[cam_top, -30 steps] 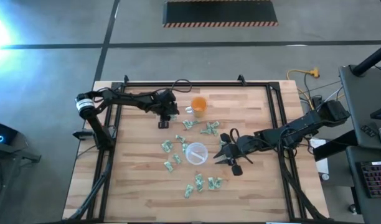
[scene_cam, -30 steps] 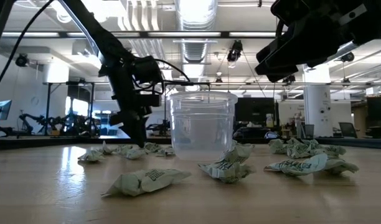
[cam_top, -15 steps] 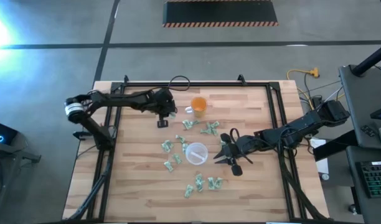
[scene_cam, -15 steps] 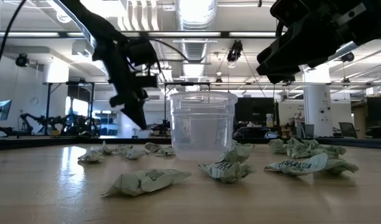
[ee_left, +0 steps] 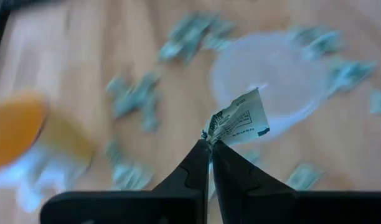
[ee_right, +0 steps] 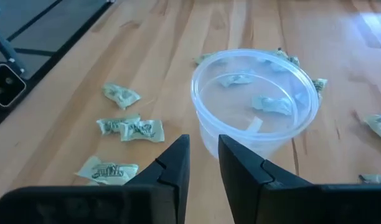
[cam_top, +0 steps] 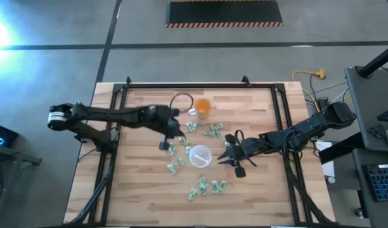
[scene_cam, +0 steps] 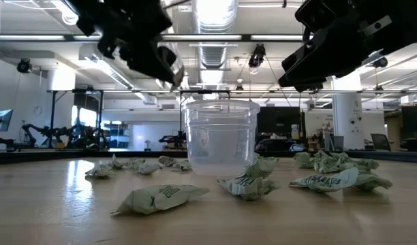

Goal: Pick and place Stevia / Truvia into bins
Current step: Put the green stevia packet into the transparent container

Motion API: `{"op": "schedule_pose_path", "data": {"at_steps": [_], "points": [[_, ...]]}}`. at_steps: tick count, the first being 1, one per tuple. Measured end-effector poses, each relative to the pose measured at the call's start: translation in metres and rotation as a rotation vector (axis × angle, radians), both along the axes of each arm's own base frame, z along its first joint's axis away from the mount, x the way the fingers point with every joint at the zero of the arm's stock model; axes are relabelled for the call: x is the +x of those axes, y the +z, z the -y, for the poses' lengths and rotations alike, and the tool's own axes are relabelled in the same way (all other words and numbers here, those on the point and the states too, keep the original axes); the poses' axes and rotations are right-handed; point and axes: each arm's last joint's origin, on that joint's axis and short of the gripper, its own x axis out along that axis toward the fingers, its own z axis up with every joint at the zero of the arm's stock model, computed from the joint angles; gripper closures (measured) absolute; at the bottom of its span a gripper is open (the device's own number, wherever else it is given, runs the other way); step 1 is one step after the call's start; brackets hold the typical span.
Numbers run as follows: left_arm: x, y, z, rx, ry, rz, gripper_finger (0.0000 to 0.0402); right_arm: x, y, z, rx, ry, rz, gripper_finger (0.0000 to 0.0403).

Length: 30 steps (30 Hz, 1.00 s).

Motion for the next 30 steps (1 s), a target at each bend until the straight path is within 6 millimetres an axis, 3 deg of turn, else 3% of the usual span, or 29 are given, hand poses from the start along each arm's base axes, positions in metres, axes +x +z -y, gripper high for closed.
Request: {"op": "schedule_pose_path", "data": {"at_steps": [5,9,16,22,25,30], "points": [[0.018,0.001,0.029,0.01,-0.107,0.134,0.0401,-0.001,-0.001,0.0,0.001,-0.003,-0.01,0.0333],[0.035,-0.012,0.041,0.011,-0.148,0.183,0.0402,-0.002,-0.004,0.001,0.016,-0.023,-0.051,0.0331],[0.055,-0.039,0.045,0.011,-0.153,0.123,0.0402,-0.007,-0.011,0.003,0.067,-0.103,-0.152,0.0331],[0.055,-0.043,0.046,0.06,-0.188,0.108,0.04,-0.009,-0.014,0.003,0.079,-0.123,-0.185,0.0335],[0.053,-0.045,0.049,0.081,-0.214,0.089,0.0378,-0.01,-0.015,0.004,0.075,-0.125,-0.203,0.0333],[0.053,-0.044,0.05,0.105,-0.203,0.097,0.0304,-0.012,-0.017,0.004,0.067,-0.127,-0.228,0.0327]]}}
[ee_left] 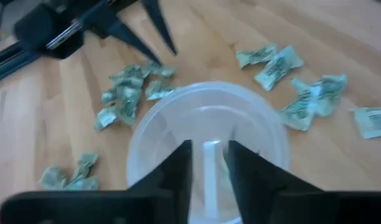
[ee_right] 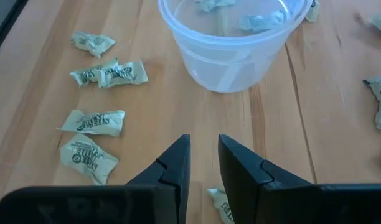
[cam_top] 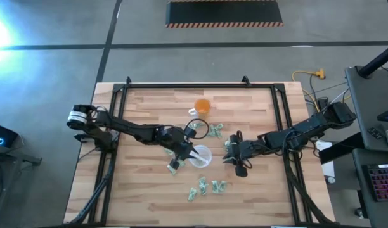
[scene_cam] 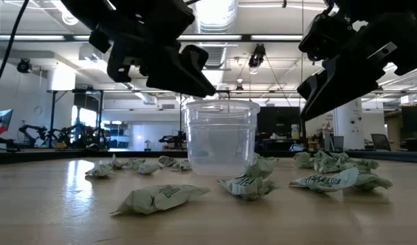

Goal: Pick and place Stevia / Truvia into bins
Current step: Put the green stevia packet into the transparent container

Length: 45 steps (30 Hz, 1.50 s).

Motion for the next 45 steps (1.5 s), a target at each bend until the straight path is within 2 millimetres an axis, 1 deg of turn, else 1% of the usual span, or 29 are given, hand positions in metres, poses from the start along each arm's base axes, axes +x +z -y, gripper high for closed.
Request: {"op": "schedule_pose_path", "data": {"at_steps": [3,5,9,14,19,22,27,31,38,45], "points": [[0.001,0.004,-0.001,0.026,0.047,0.016,0.026,0.0,0.0,0.0,0.0,0.0,-0.001,0.0326],[0.0,0.006,-0.002,0.021,0.074,0.017,0.0238,0.0,0.0,0.0,-0.002,0.001,-0.005,0.0327],[-0.006,0.012,-0.003,0.018,0.082,0.016,0.0215,-0.005,-0.005,0.002,-0.049,-0.022,-0.077,0.0334],[-0.012,0.02,-0.004,0.029,0.099,0.005,0.0212,-0.012,-0.01,0.008,-0.159,-0.131,-0.166,0.0339],[-0.014,0.022,-0.005,0.045,0.128,0.012,0.0212,-0.01,-0.008,0.011,-0.242,-0.199,-0.132,0.0338],[-0.016,0.019,-0.005,0.048,0.13,0.002,0.0212,-0.011,-0.008,0.012,-0.263,-0.213,-0.131,0.0338],[-0.016,0.018,-0.005,0.053,0.137,-0.001,0.0212,-0.011,-0.009,0.014,-0.278,-0.223,-0.143,0.0339],[-0.016,0.018,-0.006,0.06,0.149,0.001,0.0212,-0.014,-0.011,0.019,-0.335,-0.285,-0.164,0.0338],[-0.016,0.017,-0.006,0.06,0.149,-0.001,0.0212,-0.025,-0.017,0.022,-0.298,-0.348,-0.287,0.0337],[-0.016,0.017,-0.006,0.06,0.149,-0.002,0.0212,-0.025,-0.018,0.021,-0.286,-0.34,-0.293,0.0337]]}}
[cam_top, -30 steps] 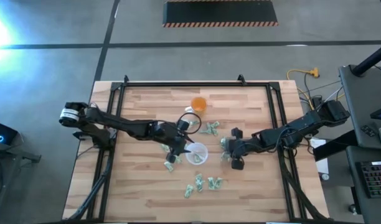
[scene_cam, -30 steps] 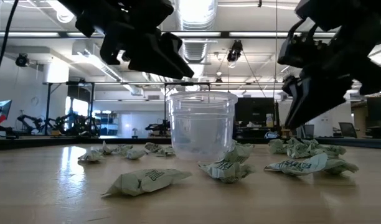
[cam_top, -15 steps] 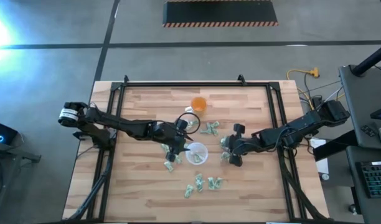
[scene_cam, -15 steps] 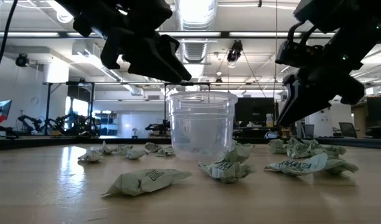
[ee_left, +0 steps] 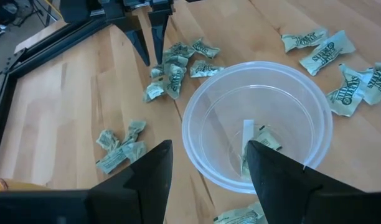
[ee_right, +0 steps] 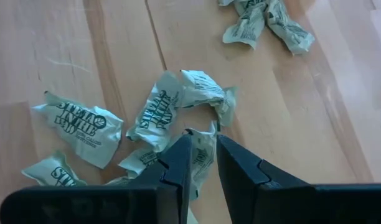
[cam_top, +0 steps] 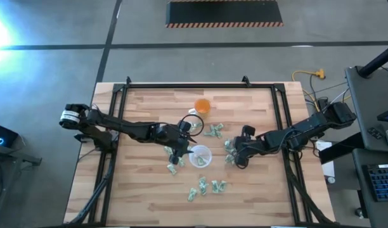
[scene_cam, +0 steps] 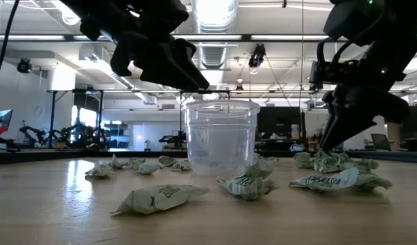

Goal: Pick and place Stevia / Truvia into bins
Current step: Put the green stevia packet into the transparent container

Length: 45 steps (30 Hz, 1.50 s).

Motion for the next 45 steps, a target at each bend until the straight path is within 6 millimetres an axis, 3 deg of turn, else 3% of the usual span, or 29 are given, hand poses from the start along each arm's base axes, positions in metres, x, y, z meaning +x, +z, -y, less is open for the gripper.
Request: {"op": "schedule_pose_path", "data": {"at_steps": [23,28,34,45], "points": [[0.0,0.0,0.0,-0.001,0.0,0.0,0.0212,0.007,-0.028,0.0,-0.086,-0.02,-0.07,0.0339],[0.0,0.0,0.0,-0.001,0.0,0.0,0.0212,0.006,-0.026,0.001,-0.121,-0.031,-0.063,0.0346],[0.0,0.0,0.0,-0.002,0.0,0.0,0.0212,0.007,-0.018,0.002,-0.139,-0.026,-0.032,0.0389],[0.0,0.0,0.0,-0.002,0.0,0.0,0.0212,0.008,-0.016,0.002,-0.131,-0.044,-0.001,0.0393]]}}
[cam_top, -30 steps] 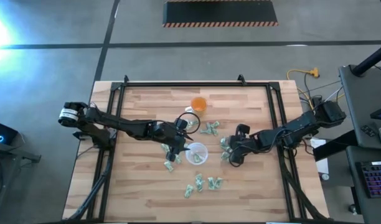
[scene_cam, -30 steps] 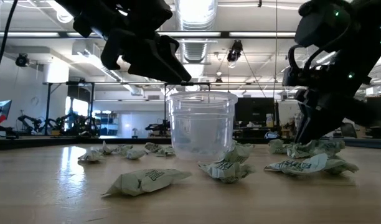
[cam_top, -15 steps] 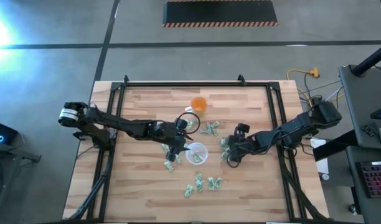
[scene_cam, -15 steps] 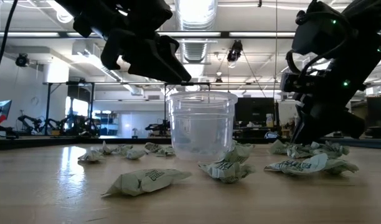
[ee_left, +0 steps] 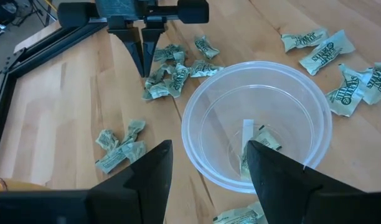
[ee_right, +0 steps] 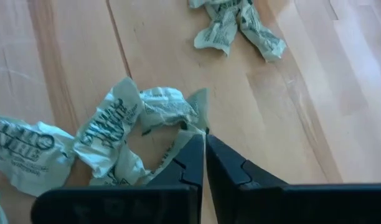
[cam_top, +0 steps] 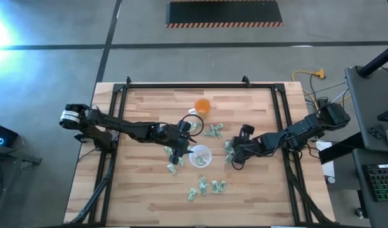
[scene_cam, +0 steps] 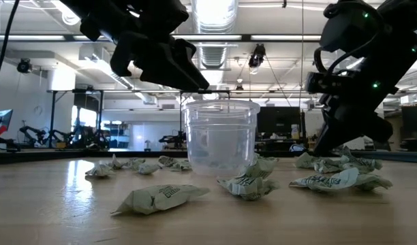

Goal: Pick and place Stevia / Truvia into bins
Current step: Put the green stevia packet into the transparent container

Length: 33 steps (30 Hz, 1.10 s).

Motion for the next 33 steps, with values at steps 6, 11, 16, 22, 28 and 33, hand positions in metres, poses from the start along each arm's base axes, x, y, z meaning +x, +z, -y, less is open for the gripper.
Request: {"op": "schedule_pose_path", "data": {"at_steps": [6,11,16,22,28,33], "points": [[0.0,0.0,0.0,0.0,0.0,0.0,0.0212,0.001,0.0,0.0,0.007,-0.002,0.009,0.0356],[0.0,0.0,0.0,0.0,0.0,0.0,0.0212,0.001,0.0,0.0,0.009,-0.001,0.009,0.0313],[0.0,0.0,0.0,0.0,0.0,0.0,0.0212,0.001,-0.001,0.0,0.008,-0.001,0.005,0.0295],[0.0,0.0,0.0,0.0,0.0,0.0,0.0212,0.003,-0.01,0.005,0.029,-0.029,-0.034,0.0294],[0.0,0.0,0.0,-0.019,0.012,-0.001,0.0212,0.004,-0.011,0.008,0.028,-0.044,-0.039,0.0317],[0.0,0.0,0.0,-0.019,0.012,-0.001,0.0212,0.003,-0.011,0.008,0.024,-0.038,-0.044,0.0367]]}}
